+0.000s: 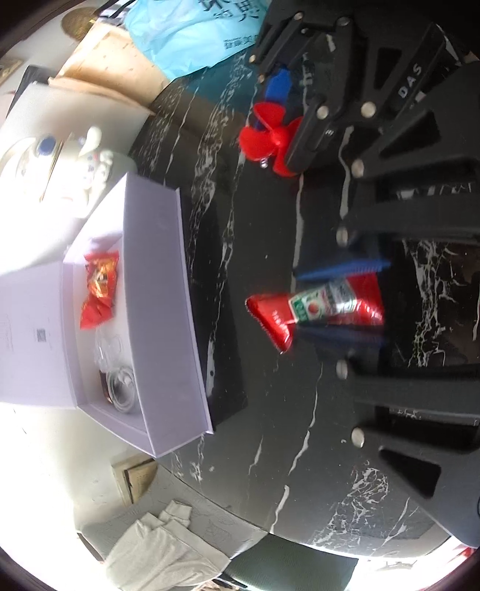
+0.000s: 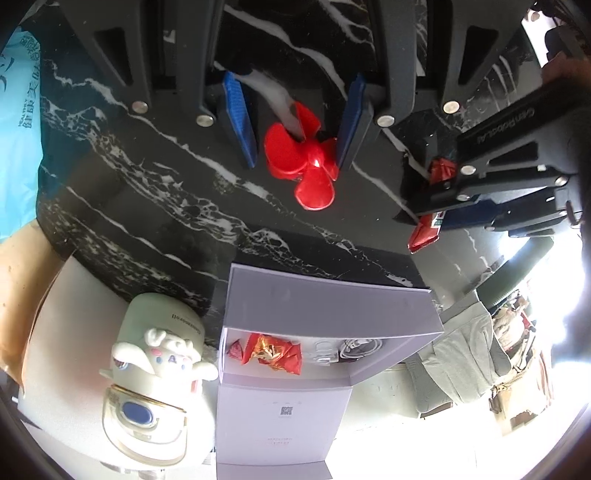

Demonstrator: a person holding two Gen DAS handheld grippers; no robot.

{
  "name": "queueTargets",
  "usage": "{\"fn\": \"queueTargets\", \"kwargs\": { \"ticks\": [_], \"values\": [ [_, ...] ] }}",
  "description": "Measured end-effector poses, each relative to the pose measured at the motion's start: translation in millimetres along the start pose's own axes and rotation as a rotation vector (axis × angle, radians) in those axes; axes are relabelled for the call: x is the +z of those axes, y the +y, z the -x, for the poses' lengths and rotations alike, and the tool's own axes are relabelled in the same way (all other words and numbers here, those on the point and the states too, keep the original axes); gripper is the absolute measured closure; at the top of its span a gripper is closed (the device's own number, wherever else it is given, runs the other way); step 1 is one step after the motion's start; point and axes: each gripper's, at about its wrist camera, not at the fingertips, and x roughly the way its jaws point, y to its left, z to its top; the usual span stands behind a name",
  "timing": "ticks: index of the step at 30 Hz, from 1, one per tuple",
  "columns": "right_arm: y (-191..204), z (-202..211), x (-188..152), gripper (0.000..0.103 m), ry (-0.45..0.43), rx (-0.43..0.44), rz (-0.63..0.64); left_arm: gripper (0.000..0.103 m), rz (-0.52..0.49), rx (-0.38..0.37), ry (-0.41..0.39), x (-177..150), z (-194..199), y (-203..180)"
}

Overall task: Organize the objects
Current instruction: 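Close the left tool on the red Heinz ketchup sachet while the right tool grips the red fan, then carry the ketchup sachet in the left tool while the right tool carries the fan toward the box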

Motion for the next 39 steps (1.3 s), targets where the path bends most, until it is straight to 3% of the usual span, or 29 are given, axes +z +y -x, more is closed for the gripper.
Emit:
{"fn": "queueTargets", "kwargs": {
  "ticks": [4, 18, 39],
  "values": [
    [3.6, 1.2, -2.0, 0.066, -0.006, -0.001, 0.022, 0.085, -0.017, -0.005, -0.005, -2.5, 2.0, -3.4],
    [25.9, 18.6, -8.3, 0.073, -0.001, 0.044, 0.066, 0.087, -0.028, -0.018, 0.017, -19.6, 17.9, 1.1],
    [55.8, 55.3, -22.6, 0.073, -0.024, 0.083, 0.107, 0.088, -0.001, 0.012, -0.006, -43.1, 49.2, 14.6]
  ]
}}
